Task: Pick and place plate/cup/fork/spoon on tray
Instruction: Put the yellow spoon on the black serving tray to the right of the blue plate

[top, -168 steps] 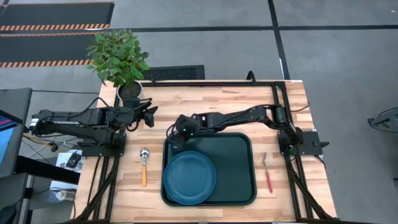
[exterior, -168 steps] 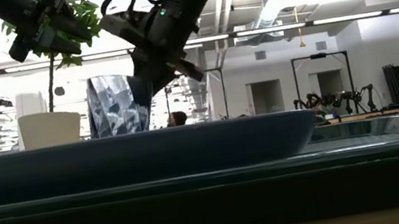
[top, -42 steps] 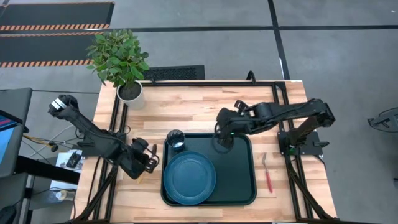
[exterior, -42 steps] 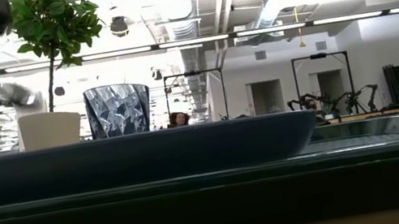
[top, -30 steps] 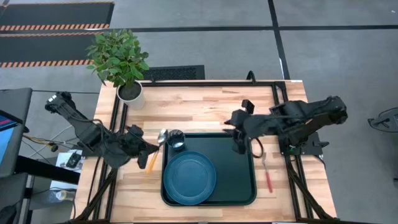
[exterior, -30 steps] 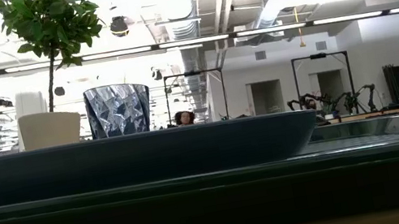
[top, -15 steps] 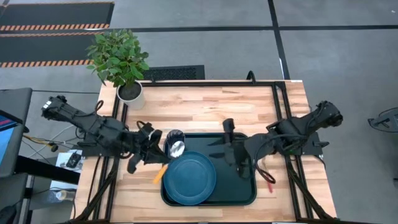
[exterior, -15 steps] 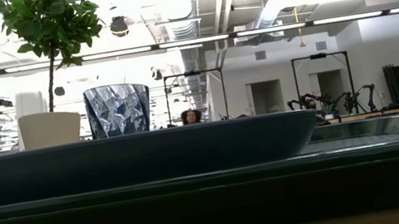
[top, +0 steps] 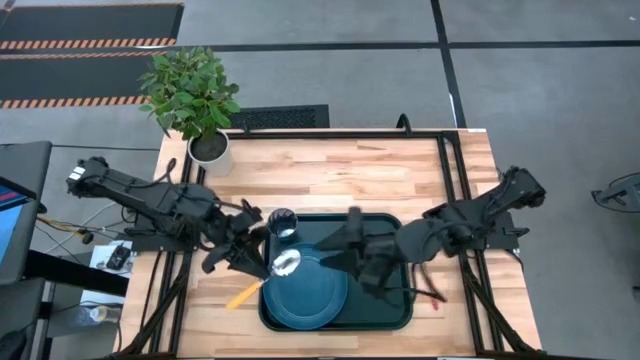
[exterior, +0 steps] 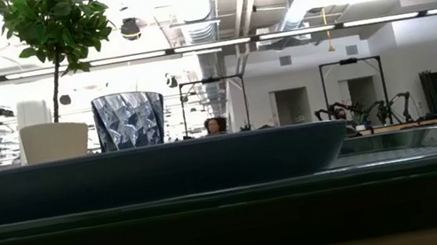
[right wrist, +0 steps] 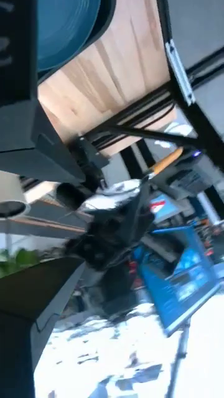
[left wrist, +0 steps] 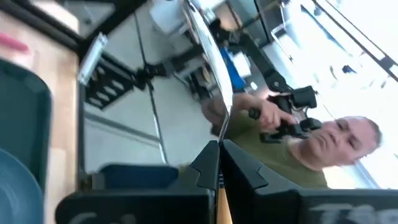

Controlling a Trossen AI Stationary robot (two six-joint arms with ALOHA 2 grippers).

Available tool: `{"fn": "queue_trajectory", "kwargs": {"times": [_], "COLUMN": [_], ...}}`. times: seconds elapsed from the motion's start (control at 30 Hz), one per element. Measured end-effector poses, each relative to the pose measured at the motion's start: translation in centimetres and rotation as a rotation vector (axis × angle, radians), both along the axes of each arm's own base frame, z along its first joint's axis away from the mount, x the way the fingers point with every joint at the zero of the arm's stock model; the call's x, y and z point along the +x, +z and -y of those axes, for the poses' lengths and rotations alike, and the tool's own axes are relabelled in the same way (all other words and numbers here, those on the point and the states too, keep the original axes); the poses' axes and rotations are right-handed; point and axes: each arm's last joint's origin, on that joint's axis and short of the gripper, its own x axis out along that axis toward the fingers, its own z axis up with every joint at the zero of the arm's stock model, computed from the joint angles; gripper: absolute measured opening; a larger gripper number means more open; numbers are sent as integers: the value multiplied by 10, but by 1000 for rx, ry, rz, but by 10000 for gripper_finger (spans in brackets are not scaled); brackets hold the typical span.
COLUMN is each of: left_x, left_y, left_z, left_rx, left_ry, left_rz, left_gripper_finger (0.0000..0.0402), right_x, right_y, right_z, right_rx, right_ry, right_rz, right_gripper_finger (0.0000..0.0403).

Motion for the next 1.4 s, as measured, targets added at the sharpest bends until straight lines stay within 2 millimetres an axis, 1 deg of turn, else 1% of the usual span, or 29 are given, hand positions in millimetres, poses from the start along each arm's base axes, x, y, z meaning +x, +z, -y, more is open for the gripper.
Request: {"fn": "queue_trajectory", "kwargs": {"times": [0.13, 0.23, 0.53, 0.7, 0.8, 0.93, 1.1, 1.4], "left_x": [9, 13, 15, 15, 14, 15, 15, 15], "left_y": [-8, -11, -7, -6, -6, -6, -6, -6], "left_z": [1, 1, 0, 0, 0, 0, 0, -2], "left_rx": [-2, -2, -27, -40, -45, -54, -70, -73], "left_ry": [-63, -71, -104, -110, -116, -114, -110, -97], "left_rz": [-46, -54, -18, -16, -20, -30, -47, -49], "left_gripper_finger": [0, 0, 0, 0, 0, 0, 0, 0], "right_x": [18, 24, 22, 18, 20, 28, 32, 34], "right_y": [-14, -19, -19, -19, -21, -25, -21, -20], "right_z": [-5, -6, -5, -13, -15, -10, -2, -1], "right_rx": [-55, -74, -31, -42, -56, -68, -33, -24], "right_ry": [5, 5, 7, 34, 42, 34, 45, 94], "right_rz": [-7, -7, -23, -30, -22, -22, 6, 13], "right_gripper_finger": [235, 235, 235, 235, 235, 235, 234, 234]}}
